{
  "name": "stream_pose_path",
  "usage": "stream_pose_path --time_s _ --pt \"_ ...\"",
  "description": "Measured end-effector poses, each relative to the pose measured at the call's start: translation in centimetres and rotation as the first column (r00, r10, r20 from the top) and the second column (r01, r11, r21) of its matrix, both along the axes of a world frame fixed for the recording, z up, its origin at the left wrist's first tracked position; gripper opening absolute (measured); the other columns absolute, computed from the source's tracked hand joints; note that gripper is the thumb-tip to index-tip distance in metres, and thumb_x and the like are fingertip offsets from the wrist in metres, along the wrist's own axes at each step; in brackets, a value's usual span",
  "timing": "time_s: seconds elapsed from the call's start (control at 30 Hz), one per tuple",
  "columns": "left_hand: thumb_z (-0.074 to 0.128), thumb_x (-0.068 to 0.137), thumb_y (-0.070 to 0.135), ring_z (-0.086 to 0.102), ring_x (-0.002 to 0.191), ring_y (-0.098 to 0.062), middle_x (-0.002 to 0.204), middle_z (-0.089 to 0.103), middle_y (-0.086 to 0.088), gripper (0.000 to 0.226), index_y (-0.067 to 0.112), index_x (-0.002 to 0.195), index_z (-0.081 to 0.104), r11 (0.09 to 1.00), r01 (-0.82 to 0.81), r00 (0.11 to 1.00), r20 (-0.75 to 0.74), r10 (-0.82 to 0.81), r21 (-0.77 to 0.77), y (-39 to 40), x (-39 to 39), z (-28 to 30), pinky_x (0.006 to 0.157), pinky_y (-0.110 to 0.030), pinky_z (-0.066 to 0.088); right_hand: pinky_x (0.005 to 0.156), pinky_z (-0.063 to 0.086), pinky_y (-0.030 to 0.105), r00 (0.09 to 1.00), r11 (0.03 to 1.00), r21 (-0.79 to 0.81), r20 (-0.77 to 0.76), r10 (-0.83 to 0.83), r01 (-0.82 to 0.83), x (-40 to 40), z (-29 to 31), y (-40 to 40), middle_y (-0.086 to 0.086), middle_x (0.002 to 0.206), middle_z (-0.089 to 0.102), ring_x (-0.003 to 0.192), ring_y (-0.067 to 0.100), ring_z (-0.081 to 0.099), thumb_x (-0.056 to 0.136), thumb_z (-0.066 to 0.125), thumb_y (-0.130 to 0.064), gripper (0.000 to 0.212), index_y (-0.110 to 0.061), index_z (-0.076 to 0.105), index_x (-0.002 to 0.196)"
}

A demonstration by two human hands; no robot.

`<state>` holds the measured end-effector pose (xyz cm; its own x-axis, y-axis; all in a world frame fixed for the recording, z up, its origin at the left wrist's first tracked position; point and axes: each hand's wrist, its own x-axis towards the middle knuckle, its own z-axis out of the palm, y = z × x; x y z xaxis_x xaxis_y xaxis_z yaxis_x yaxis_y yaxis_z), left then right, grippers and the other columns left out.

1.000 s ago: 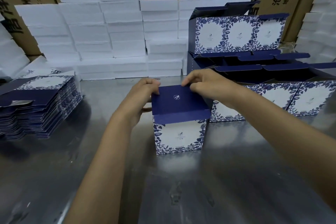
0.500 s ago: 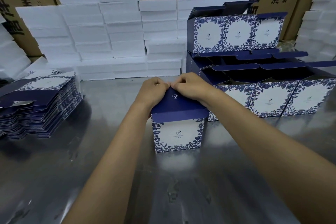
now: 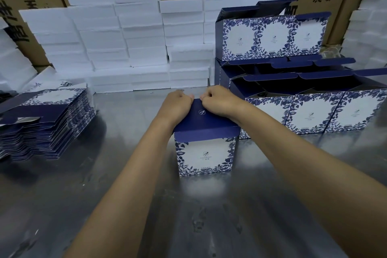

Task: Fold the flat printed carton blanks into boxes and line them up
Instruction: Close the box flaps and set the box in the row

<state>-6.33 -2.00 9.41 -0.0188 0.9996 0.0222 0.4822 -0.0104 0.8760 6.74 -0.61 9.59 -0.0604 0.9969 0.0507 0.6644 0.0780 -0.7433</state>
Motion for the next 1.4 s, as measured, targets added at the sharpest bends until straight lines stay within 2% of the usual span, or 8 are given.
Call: stream_pose_path --time_s 0.17,0.33,0.63,0.77,0.93,1.07,1.2,1.4 --pt "0.041 0.103 0.022 0.045 0.077 -0.025 0.085 0.05 -0.006 0.027 0.016 0.077 0.043 0.999 -0.044 0.998 -0.039 0.044 0.005 0.2 0.0 0.0 0.065 -0.031 0.033 0.062 0.03 0.029 0.999 1.0 -0.006 -0.036 0.0 0.0 0.1 0.2 -0.2 0.004 0.077 0.046 0.073 0.018 0.042 0.095 0.043 -0.011 0.022 -0.018 0.042 0.074" --pt "0.03 0.106 0.025 0.05 0.125 -0.041 0.13 0.056 -0.023 0.033 0.004 0.096 0.054 0.993 -0.118 0.971 -0.21 0.114 -0.007 0.4 0.1 0.0 0.109 -0.051 0.038 0.053 0.028 0.029 0.999 1.0 -0.006 0.03 -0.011 0.011 0.0 0.5 -0.5 -0.001 0.069 0.044 0.061 0.015 0.037 0.093 0.039 -0.01 0.028 -0.019 0.037 0.066" --pt "0.028 0.105 0.027 0.035 0.135 -0.033 0.142 0.046 -0.011 0.036 0.013 0.126 0.054 0.977 -0.211 0.902 -0.378 0.206 0.029 0.5 0.4 -0.2 0.11 -0.052 0.02 0.053 0.025 0.031 0.997 0.998 -0.018 -0.052 -0.054 0.054 0.5 0.5 -0.7 0.0 0.073 0.042 0.065 0.017 0.036 0.092 0.034 -0.003 0.026 -0.018 0.035 0.07" --pt "0.03 0.105 0.024 0.04 0.13 -0.032 0.137 0.05 -0.011 0.019 0.019 0.106 0.049 0.979 -0.193 0.893 -0.402 0.202 0.062 0.6 0.5 -0.3 0.102 -0.049 0.025 0.048 0.026 0.029 0.998 0.997 0.032 -0.024 -0.063 0.064 0.6 0.2 -1.0 0.0 0.063 0.04 0.059 0.019 0.035 0.089 0.036 -0.003 0.029 -0.018 0.035 0.064" --pt "0.041 0.102 0.02 0.039 0.128 -0.03 0.13 0.05 -0.009 0.021 0.016 0.113 0.058 0.959 -0.176 0.9 -0.359 0.248 0.222 0.6 0.5 -0.5 0.088 -0.04 0.027 0.094 0.043 0.04 0.981 0.939 0.331 0.132 -0.146 0.095 0.8 -0.4 -1.1 0.007 0.103 0.054 0.109 0.029 0.048 0.096 0.046 -0.012 0.009 -0.009 0.054 0.093" --pt "0.051 0.097 0.011 0.05 0.1 -0.022 0.091 0.054 -0.001 0.02 0.015 0.116 0.052 0.796 -0.06 0.975 -0.135 0.176 0.602 -0.5 0.4 0.2 0.086 -0.038 0.037 0.075 0.042 0.037 0.961 0.865 0.499 0.257 -0.105 -0.039 0.3 0.2 -2.4 0.006 0.09 0.067 0.093 0.034 0.061 0.096 0.048 -0.02 0.012 -0.014 0.057 0.092" --pt "0.053 0.098 0.013 0.057 0.08 -0.019 0.081 0.062 -0.003 0.019 0.015 0.116 0.049 0.892 0.092 0.991 -0.131 -0.037 0.442 -1.9 0.0 0.0 0.076 -0.035 0.042 0.084 0.034 0.039 0.89 0.857 0.486 0.45 -0.078 -0.171 0.8 0.4 -4.6 0.002 0.096 0.068 0.1 0.03 0.06 0.098 0.047 -0.027 0.016 -0.016 0.058 0.101" --pt "0.073 0.088 0.018 0.052 0.117 0.004 0.122 0.058 0.01 0.01 0.023 0.092 0.065 0.913 0.225 0.954 0.111 -0.277 0.34 -4.7 -2.1 -2.6 0.095 -0.017 0.037 0.11 0.036 0.033 0.962 0.941 0.226 -0.054 0.269 -0.251 4.1 -1.5 -8.4 -0.012 0.119 0.059 0.126 0.01 0.049 0.088 0.076 -0.029 0.023 -0.023 0.067 0.108"
